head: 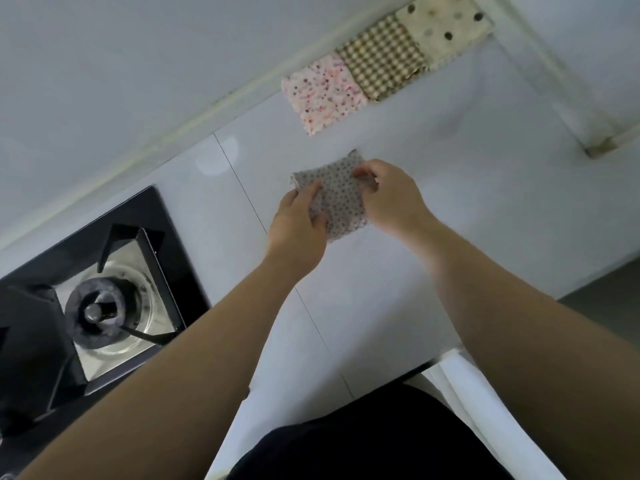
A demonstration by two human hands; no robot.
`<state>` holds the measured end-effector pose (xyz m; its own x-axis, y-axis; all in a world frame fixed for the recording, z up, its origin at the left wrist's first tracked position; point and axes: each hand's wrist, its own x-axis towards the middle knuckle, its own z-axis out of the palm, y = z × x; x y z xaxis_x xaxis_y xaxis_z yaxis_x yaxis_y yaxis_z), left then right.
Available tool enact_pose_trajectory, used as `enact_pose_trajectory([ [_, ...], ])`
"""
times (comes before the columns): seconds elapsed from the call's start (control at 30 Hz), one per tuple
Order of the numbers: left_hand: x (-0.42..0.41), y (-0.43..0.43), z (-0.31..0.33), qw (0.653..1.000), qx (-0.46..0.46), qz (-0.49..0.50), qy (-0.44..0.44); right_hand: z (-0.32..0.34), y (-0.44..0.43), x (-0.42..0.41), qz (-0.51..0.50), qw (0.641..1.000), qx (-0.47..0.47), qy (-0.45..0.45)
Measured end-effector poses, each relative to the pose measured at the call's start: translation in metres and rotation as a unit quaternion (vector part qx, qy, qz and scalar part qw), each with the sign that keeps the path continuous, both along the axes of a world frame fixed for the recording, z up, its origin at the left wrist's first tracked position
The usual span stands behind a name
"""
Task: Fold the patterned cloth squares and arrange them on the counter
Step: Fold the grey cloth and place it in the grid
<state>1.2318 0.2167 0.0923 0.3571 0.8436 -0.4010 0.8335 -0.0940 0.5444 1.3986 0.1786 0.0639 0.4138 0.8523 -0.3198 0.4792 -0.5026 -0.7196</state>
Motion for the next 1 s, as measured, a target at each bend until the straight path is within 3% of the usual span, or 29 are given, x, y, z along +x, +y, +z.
enact_pose_trajectory([
  [0.13,0.005,-0.007,-0.002,0.985,0.019,0.011,0.170,-0.006,-0.002,-0.001,0.127,0.978,-0.012,-0.167],
  [0.2,0.009,-0.013,-0.004,0.976,0.067,-0.037,0.202,-0.005,-0.006,-0.006,0.190,0.960,0.002,-0.206],
  [0.33,0.009,-0.015,-0.020,0.967,0.088,-0.134,0.198,-0.009,-0.015,-0.016,0.306,0.919,-0.015,-0.249],
  [0.57,-0.006,0.009,-0.042,0.971,0.075,-0.116,0.197,-0.013,0.001,-0.027,0.353,0.896,-0.020,-0.269],
  [1.0,-0.027,0.117,-0.043,0.980,0.077,-0.050,0.177,-0.009,0.119,-0.044,0.357,0.899,-0.032,-0.250],
])
